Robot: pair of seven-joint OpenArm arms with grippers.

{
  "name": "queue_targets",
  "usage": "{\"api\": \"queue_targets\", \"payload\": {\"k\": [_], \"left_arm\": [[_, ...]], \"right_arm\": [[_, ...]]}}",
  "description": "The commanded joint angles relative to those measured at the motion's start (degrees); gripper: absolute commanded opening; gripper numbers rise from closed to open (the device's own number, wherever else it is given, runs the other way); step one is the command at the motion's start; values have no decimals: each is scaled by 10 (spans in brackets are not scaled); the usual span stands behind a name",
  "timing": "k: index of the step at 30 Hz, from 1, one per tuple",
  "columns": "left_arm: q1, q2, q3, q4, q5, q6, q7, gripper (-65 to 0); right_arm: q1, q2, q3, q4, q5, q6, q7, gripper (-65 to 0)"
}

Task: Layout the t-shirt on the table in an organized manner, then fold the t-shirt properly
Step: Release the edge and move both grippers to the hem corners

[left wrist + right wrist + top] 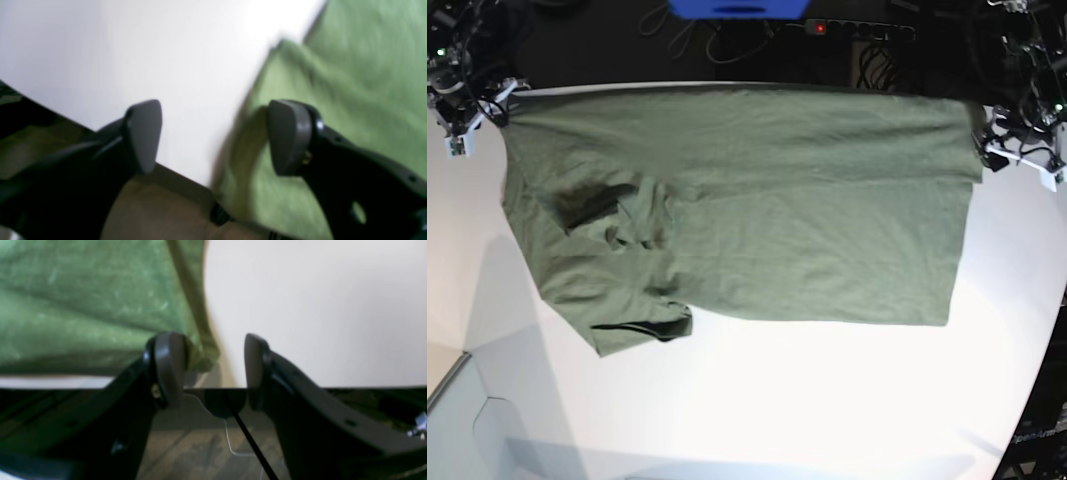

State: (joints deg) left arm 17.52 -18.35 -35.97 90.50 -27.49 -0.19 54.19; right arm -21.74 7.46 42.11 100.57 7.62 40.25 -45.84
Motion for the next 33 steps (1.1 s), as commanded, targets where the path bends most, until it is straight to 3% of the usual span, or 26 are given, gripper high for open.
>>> {"api": "queue_targets", "payload": {"k": [1, 8, 15, 21, 26, 28, 33], "left_arm": [[-5, -12, -21, 16, 3, 2, -8, -152], [-36, -12, -72, 56, -2, 2, -8, -134], [-92, -11, -73, 88, -3, 2, -8, -134], [-179, 21, -71, 67, -2, 2, -9, -133], [-274, 40, -21, -32, 3, 2, -14, -133], [-307, 40, 9, -93, 3, 2, -52, -133], [-372, 23, 124, -259, 4, 3, -222, -136]], "right_arm": [[7, 19, 2, 8, 3, -2, 11, -356], [39, 34, 5, 11, 3, -2, 7, -356], [51, 30, 7, 9, 3, -2, 7, -356], [48, 11, 44, 7, 3, -2, 7, -349], [47, 0, 69, 7, 3, -2, 7, -230], [39, 0, 71, 8, 3, -2, 7, -214], [39, -1, 111, 8, 3, -2, 8, -230]]}}
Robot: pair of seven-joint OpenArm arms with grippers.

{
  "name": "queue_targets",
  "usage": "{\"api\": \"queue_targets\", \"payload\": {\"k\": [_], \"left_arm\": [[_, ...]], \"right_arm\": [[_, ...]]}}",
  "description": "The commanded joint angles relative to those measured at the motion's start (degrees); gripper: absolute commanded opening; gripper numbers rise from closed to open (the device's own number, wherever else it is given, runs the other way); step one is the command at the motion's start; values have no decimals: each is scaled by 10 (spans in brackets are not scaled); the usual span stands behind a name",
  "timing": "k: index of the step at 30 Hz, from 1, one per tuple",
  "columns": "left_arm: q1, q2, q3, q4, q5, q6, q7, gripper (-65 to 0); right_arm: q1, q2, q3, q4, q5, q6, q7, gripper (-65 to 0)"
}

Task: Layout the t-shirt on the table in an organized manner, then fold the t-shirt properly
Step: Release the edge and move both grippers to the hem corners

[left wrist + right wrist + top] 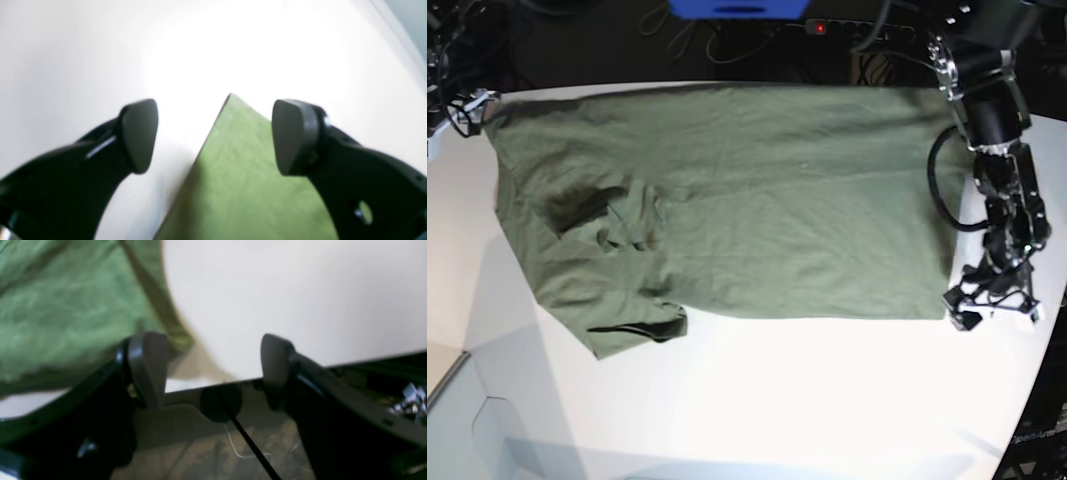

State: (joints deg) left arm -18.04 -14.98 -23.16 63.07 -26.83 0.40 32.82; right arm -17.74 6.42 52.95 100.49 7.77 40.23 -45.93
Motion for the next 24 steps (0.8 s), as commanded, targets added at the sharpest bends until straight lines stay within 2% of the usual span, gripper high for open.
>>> {"api": "queue_targets", "payload": {"k": [1, 6, 11, 15, 20, 22, 24], "left_arm": [[-31, -18, 30, -24, -3, -3, -39, -136], [-117, -35, 187, -215, -3, 0, -170, -136], [-180, -30, 276, -378, -4, -3, -275, -136], [-189, -26, 312, -401, -6, -3, -296, -137], [-173, -22, 316, -394, -6, -3, -295, -140], [-161, -22, 316, -380, -5, -3, -295, -173], [-151, -22, 315, -375, -6, -3, -296, -233]], "right_arm": [[1, 8, 12, 9, 2, -2, 9, -232], [1, 11, 38, 9, 2, -2, 9, -232], [32, 22, 96, 10, 2, -2, 9, -232], [59, 45, 125, 10, 2, -2, 8, -232], [98, 73, 129, 10, 2, -2, 8, -232], [119, 80, 126, 10, 2, -2, 8, -232], [141, 80, 123, 10, -4, -2, 8, -232]]}}
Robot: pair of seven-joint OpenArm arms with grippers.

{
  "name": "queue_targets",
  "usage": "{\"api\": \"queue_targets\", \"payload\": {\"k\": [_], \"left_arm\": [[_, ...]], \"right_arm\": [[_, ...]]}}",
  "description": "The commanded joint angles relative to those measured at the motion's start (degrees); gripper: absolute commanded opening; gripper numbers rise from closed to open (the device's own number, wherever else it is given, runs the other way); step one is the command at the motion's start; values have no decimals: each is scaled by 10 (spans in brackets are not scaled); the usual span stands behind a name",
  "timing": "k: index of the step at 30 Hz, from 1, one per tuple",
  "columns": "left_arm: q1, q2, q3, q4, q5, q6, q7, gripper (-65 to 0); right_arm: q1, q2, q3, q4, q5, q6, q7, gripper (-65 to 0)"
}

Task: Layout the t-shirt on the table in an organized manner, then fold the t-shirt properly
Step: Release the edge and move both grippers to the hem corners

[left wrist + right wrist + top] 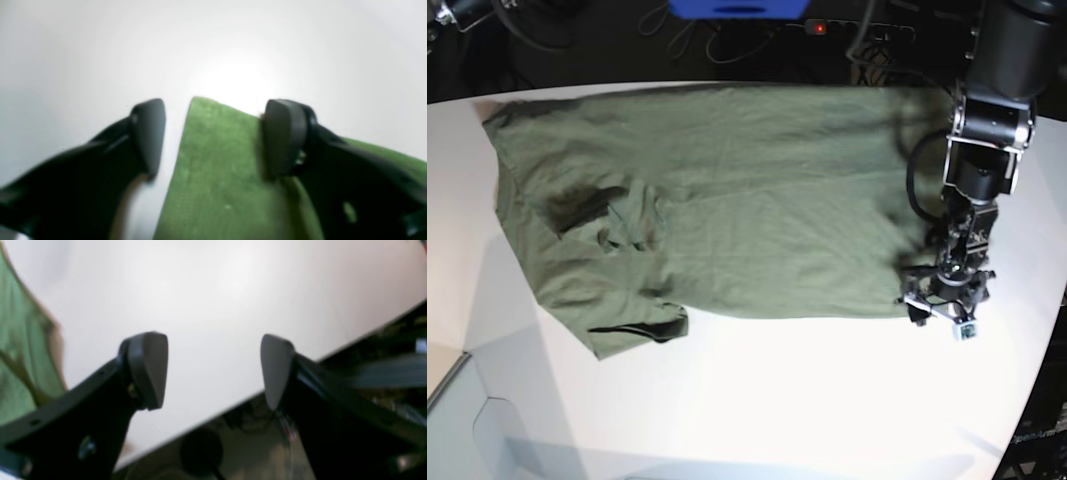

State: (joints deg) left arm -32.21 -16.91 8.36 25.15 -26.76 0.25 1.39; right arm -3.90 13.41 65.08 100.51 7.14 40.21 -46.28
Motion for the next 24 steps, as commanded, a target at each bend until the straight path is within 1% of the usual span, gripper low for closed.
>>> {"api": "queue_targets", "payload": {"k": [1, 4, 5, 7, 11, 14, 17, 18, 20, 24], "left_arm": [[-8, -3, -1, 4, -7, -1, 17, -267], [-8, -3, -1, 1, -5, -1, 16, -344], [-8, -3, -1, 1, -5, -1, 16, -359], [-8, -3, 0, 1, -5, -2, 16, -385], [-8, -4, -1, 1, -5, -2, 16, -444], [-8, -5, -1, 2, -5, -2, 15, -523], [-8, -5, -1, 3, -5, -2, 15, -635], [-8, -5, -1, 3, -5, -2, 16, -650], [-8, -5, -1, 3, -5, -2, 17, -640], [-8, -4, 0, 2, -5, -2, 19, -648]], "right_arm": [[19, 11, -6, 10, -5, -2, 11, -232], [58, 7, -49, 8, -45, -2, 11, -232], [67, 4, -63, 6, -55, -2, 11, -232], [84, -12, -101, -10, -70, -2, 11, -232], [112, -13, -187, -46, -78, -2, 15, -231], [152, -12, -239, -90, -79, -2, 15, -231], [197, -12, -275, -147, -80, -2, 16, -231], [214, -12, -287, -172, -80, -2, 16, -231], [251, -11, -315, -226, -80, -2, 17, -231], [321, -4, -376, -336, -80, -2, 21, -232]]}}
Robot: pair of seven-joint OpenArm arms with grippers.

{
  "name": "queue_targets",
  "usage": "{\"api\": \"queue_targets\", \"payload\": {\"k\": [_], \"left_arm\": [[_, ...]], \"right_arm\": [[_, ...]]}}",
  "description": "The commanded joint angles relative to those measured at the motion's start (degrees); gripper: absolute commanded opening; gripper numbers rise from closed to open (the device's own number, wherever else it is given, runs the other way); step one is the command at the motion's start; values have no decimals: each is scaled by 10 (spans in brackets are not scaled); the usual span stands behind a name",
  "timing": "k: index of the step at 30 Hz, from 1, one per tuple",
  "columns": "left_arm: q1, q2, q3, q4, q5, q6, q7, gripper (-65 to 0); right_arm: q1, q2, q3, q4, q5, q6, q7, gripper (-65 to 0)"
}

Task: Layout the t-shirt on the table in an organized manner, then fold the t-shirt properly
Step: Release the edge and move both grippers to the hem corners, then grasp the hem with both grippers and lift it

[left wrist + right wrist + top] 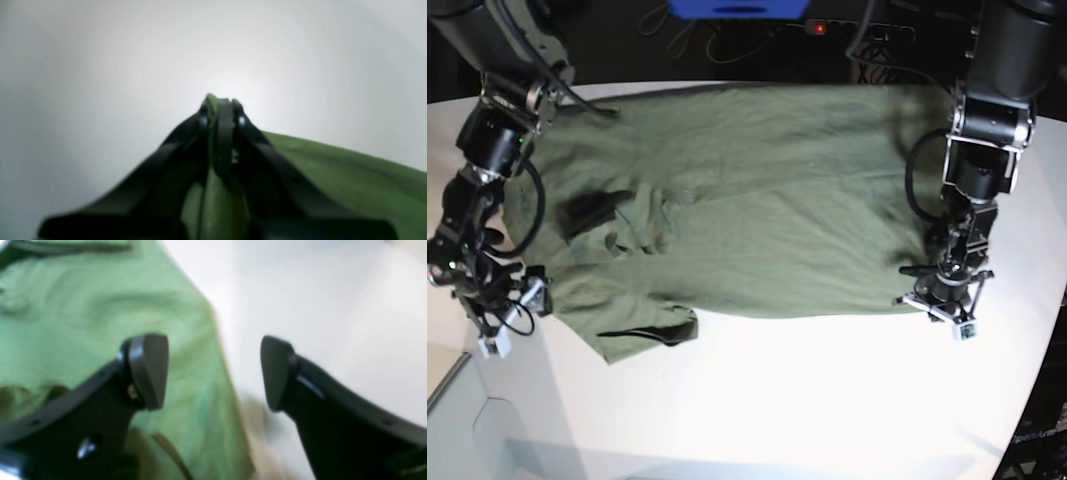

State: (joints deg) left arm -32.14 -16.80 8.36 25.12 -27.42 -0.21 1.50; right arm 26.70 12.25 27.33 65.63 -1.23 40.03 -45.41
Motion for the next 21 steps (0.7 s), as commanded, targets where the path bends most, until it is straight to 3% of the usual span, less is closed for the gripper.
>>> {"api": "queue_targets", "payload": {"k": [1, 5, 9, 12, 18, 21], "left_arm": [[-8, -5, 0, 2, 1, 3, 18, -648], [-1, -4, 0, 2, -1, 3, 18, -648], [2, -4, 0, 2, 1, 3, 18, -648], [3, -4, 0, 2, 1, 3, 18, -648], [3, -4, 1, 2, 1, 3, 18, -648], [3, -4, 1, 1, 1, 3, 18, -648]], "right_arm": [[30, 7, -10, -13, 4, 0, 23, -232], [77, 6, -20, -114, 4, 0, 106, -232], [103, 7, -21, -207, 4, -82, 185, -229], [104, 8, -26, -263, 4, -112, 257, -231], [104, 22, -129, -356, 4, -121, 348, -231], [101, 24, -162, -379, 4, -154, 375, -231]]}}
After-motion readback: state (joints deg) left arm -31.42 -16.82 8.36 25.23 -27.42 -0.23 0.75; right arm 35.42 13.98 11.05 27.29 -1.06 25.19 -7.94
